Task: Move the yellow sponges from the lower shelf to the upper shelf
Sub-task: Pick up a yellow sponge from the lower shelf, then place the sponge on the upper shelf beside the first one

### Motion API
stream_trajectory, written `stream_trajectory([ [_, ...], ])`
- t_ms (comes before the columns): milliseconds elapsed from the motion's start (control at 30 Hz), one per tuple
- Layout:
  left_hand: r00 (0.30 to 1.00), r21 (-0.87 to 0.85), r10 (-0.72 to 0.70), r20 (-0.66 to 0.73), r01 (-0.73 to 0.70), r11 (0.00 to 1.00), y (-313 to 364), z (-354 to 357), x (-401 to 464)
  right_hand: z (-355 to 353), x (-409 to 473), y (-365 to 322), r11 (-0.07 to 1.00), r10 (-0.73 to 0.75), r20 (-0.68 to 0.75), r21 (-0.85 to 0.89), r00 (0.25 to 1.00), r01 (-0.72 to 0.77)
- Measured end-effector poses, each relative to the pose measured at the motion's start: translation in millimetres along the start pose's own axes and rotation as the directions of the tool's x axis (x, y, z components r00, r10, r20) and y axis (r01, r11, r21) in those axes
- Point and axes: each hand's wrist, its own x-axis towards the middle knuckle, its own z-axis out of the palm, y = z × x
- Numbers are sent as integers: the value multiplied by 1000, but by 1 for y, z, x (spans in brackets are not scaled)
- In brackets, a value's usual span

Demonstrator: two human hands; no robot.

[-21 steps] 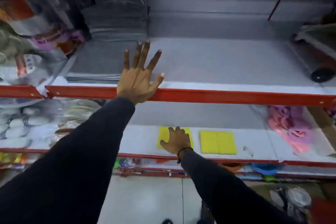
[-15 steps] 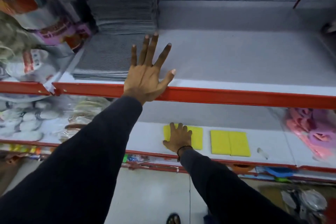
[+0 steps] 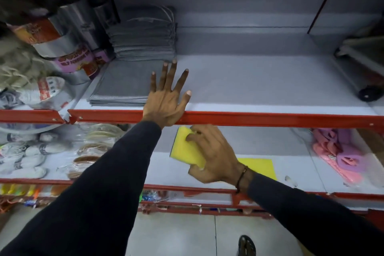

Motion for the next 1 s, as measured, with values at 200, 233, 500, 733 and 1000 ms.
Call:
stream_trajectory([
  [200, 997, 21, -10, -75, 12, 1000, 4, -1, -5, -58, 85, 32, 864, 452, -247, -119, 857, -489],
  [233, 997, 18, -17, -79, 19, 1000, 4, -1, -6, -57, 93, 39, 794, 561, -168, -168, 811, -584],
  [500, 996, 4, -22, -87, 23, 1000, 3, -1, -9, -39, 48, 35, 864, 427, -493, -25, 758, -503],
  [733, 997, 24, -25, -76, 27, 999, 2, 4, -6, 61, -94, 61, 528, 846, 114, -319, 521, -787],
  [1000, 996, 31, -27, -83, 29, 999, -1, 6, -3, 121, -109, 79, 500, 862, 420, -619, 283, -605],
])
